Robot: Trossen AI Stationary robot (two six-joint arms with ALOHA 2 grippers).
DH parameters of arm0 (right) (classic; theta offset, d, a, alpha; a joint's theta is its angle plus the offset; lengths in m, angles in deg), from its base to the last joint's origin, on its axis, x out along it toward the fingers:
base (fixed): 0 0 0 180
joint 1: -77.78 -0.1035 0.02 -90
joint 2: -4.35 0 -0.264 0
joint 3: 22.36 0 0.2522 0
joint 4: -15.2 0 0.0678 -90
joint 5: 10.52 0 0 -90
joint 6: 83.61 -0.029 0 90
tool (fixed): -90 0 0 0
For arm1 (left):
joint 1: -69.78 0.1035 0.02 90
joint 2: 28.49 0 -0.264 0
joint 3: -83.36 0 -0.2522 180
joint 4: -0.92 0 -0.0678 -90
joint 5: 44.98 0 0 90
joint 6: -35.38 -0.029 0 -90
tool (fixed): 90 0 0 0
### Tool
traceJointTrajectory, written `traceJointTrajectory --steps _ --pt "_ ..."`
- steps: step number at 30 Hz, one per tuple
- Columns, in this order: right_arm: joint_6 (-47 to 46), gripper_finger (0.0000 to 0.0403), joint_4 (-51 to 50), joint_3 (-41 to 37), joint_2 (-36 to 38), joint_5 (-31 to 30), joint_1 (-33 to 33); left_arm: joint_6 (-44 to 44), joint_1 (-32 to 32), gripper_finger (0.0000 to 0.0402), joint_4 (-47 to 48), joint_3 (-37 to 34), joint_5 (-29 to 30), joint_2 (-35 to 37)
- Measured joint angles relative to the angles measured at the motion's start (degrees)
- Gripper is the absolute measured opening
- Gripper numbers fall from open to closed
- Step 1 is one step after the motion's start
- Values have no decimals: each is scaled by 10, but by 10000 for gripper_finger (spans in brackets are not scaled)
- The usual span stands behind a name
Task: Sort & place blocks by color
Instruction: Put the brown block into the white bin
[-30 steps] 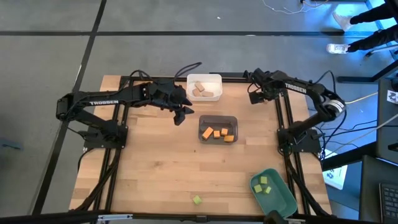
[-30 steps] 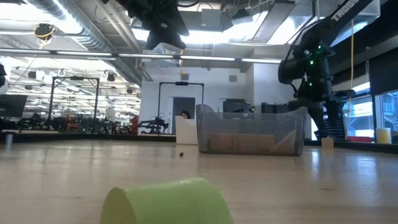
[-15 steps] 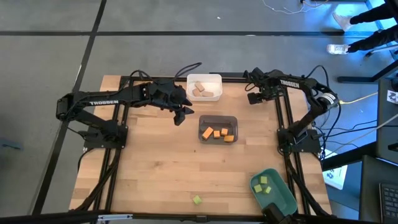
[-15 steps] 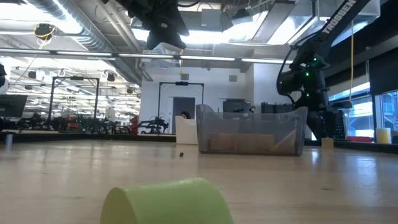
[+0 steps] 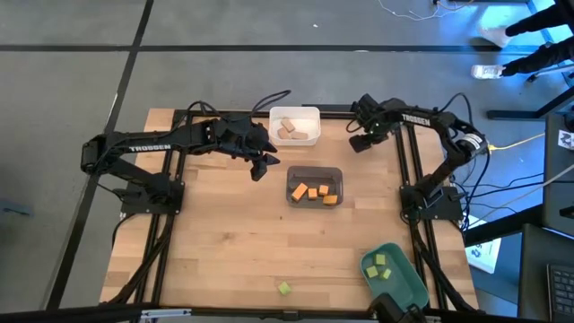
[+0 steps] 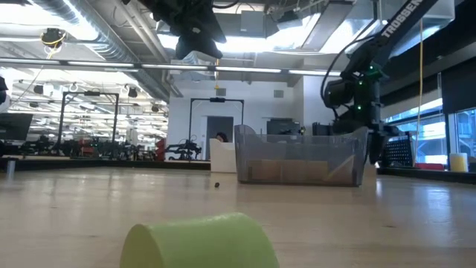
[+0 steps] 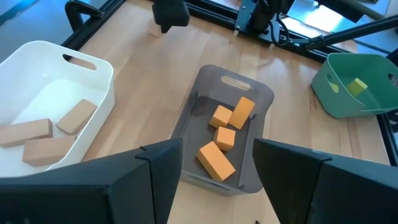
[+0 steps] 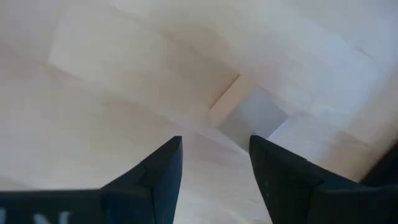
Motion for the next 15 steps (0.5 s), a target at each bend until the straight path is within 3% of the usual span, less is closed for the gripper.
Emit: traceJointTrajectory --steps 4,9,15 --pt "7 189 0 0 0 5 -20 0 0 186 0 0 0 0" --pt "-104 189 -1 0 0 -3 -26 0 0 186 0 0 0 0" --pt "-133 189 -4 0 0 -36 -26 1 0 186 0 0 0 0"
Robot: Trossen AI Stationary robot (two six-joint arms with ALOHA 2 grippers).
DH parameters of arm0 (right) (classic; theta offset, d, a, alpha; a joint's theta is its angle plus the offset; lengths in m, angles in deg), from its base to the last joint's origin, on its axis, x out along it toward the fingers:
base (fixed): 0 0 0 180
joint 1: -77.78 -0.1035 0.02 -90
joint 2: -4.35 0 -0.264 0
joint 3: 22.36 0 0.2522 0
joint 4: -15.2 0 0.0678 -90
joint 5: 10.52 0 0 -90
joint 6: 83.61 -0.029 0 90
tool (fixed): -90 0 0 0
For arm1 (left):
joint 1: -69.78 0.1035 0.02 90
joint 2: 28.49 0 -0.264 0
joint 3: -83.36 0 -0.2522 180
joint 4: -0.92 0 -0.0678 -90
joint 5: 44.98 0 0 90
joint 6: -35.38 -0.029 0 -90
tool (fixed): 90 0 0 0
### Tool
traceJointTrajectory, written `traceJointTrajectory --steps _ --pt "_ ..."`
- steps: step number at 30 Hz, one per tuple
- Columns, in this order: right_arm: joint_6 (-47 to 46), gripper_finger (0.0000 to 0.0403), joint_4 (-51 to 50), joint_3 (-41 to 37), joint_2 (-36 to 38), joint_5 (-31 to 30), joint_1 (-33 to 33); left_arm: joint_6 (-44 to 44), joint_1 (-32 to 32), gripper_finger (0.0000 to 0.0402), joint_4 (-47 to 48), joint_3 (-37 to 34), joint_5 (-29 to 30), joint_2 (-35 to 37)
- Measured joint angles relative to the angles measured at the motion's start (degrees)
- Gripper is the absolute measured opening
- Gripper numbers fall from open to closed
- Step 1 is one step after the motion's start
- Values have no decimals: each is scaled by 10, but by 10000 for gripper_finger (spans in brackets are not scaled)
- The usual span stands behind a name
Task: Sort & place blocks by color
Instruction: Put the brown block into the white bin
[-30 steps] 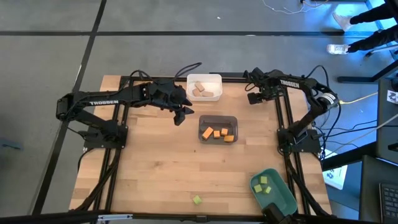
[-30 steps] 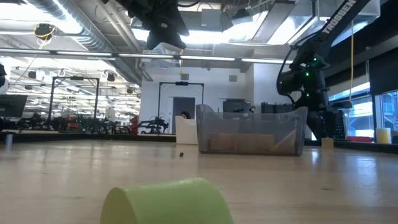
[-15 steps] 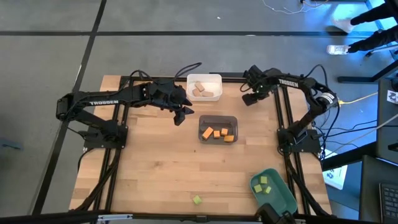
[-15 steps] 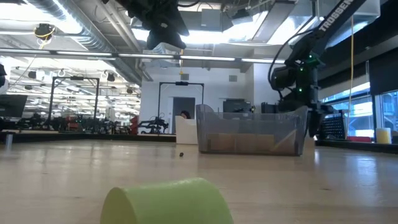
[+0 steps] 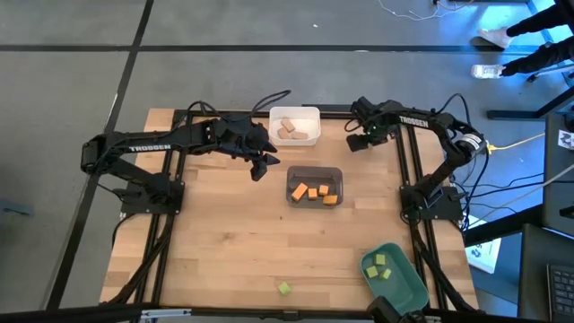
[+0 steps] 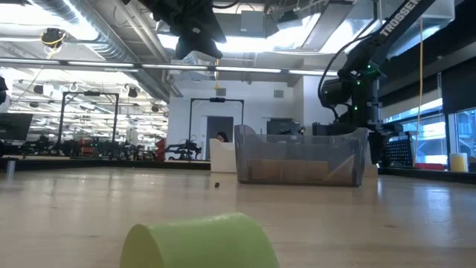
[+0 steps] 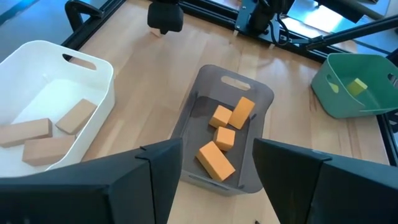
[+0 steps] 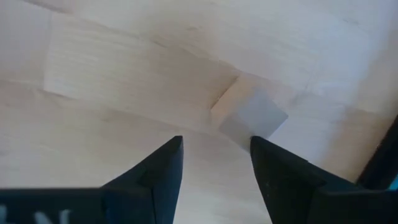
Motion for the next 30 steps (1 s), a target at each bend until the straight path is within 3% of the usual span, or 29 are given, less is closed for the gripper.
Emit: traceJointTrajectory --steps 5,11,17,30 --pt "12 189 0 0 8 -1 0 0 0 186 0 0 0 0" --pt "60 189 9 0 24 45 -10 0 0 186 0 0 0 0" --pt "86 189 -8 0 30 -20 -14 0 0 186 0 0 0 0" --pt "-54 189 1 0 30 -20 24 15 0 186 0 0 0 0"
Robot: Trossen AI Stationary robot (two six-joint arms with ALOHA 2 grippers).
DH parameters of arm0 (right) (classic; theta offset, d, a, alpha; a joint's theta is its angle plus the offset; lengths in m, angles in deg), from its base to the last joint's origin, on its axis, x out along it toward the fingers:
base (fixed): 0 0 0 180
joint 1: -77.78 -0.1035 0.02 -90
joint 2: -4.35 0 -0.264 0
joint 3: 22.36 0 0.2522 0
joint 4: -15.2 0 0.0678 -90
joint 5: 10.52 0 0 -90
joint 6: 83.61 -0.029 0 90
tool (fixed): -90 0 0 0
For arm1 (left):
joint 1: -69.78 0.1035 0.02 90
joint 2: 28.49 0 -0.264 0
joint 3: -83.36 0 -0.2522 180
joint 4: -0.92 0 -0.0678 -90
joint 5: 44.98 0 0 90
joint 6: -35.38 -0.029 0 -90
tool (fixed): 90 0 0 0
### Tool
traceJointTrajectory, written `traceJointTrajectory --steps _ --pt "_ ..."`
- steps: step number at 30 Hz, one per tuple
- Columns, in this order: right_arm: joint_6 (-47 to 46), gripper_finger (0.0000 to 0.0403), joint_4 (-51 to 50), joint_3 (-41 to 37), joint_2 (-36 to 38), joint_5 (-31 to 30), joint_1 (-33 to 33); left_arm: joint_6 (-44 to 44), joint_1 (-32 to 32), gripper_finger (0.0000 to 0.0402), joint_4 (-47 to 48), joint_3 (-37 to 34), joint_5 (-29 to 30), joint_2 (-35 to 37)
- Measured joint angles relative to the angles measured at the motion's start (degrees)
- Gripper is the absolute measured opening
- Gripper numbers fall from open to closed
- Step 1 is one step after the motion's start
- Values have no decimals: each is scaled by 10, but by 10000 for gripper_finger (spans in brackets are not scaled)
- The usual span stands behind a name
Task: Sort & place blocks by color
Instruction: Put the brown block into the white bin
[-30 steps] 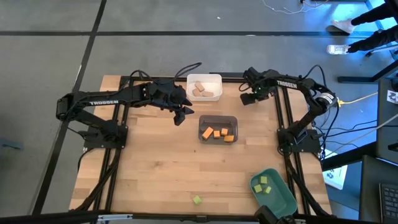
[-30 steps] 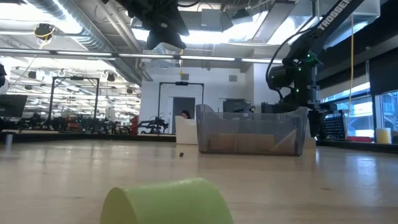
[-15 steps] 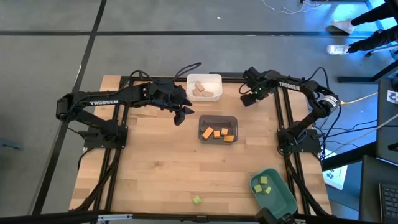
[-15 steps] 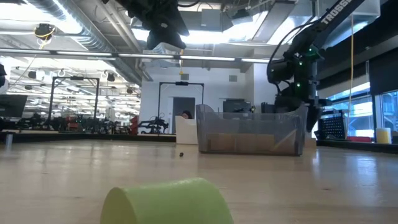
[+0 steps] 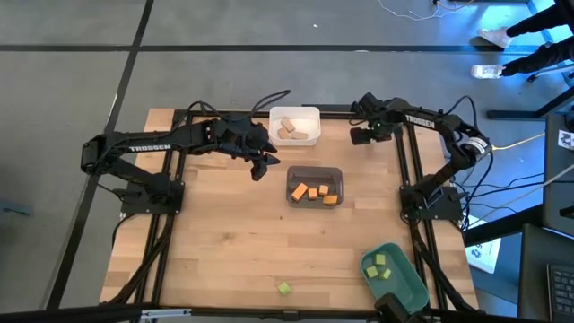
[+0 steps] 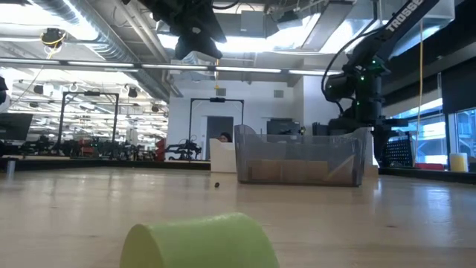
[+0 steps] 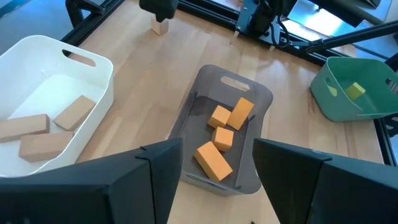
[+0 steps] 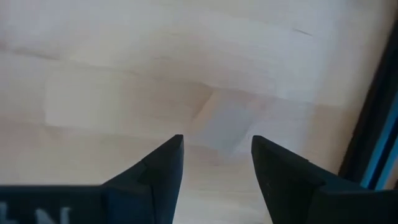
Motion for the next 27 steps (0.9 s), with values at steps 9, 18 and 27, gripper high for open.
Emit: traceJointTrajectory --steps 9,18,27 --pt "-157 189 -9 -1 0 10 4 13 0 186 0 0 0 0" --pt "-220 189 22 -31 0 19 19 13 0 186 0 0 0 0" --pt "-193 189 82 -31 0 24 19 13 0 186 0 0 0 0"
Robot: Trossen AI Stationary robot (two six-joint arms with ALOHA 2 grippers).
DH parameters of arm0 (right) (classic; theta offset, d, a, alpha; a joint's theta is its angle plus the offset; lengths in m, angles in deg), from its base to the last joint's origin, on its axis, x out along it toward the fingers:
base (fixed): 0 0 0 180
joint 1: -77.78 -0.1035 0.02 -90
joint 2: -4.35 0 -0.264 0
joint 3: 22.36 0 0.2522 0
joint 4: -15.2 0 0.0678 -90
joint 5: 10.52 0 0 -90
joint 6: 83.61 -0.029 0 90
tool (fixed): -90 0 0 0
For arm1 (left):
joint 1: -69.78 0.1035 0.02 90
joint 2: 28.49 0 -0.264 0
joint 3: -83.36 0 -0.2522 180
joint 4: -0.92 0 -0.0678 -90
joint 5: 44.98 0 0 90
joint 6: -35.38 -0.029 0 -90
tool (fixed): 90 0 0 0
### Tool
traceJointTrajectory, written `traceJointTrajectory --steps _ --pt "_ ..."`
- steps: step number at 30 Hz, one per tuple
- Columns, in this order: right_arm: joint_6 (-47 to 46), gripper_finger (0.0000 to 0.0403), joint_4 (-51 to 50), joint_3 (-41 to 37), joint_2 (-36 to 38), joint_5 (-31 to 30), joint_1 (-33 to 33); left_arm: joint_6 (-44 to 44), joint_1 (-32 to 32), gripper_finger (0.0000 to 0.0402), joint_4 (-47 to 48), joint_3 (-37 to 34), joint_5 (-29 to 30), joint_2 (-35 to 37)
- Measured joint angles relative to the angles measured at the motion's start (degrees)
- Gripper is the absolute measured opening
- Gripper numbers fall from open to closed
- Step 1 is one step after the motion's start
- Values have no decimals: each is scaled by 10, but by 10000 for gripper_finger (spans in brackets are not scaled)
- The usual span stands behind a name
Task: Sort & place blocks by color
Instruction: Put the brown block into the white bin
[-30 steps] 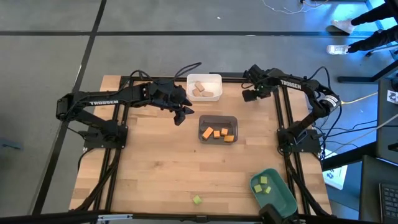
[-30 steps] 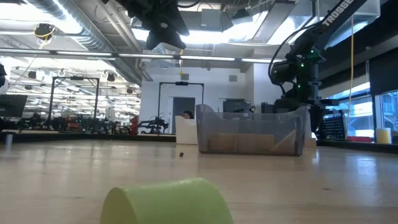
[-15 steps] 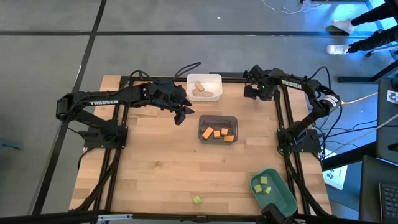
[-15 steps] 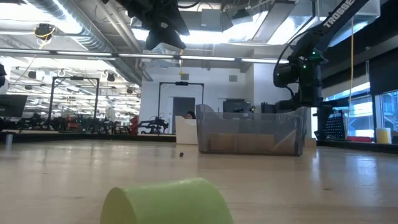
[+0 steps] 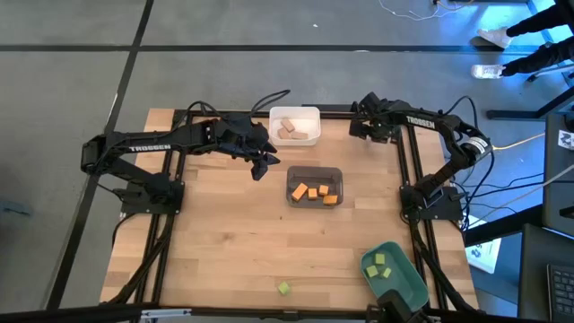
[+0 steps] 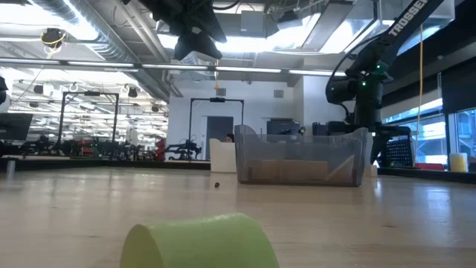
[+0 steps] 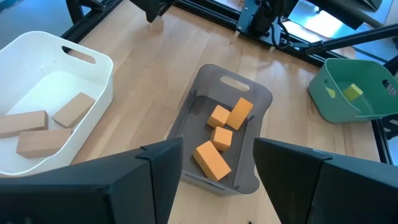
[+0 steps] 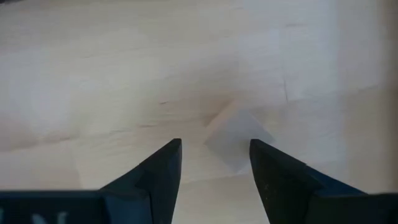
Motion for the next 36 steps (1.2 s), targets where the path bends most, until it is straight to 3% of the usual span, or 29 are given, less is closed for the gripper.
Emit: traceJointTrajectory --steps 4,9,15,36 --pt "70 189 -3 0 0 1 3 0 0 186 0 0 0 0" --pt "226 189 -12 0 0 1 3 0 0 186 1 0 0 0" --pt "322 189 -13 0 0 -25 4 0 0 186 1 0 0 0" --pt "427 183 -5 2 -32 -24 11 15 0 186 0 0 -1 0"
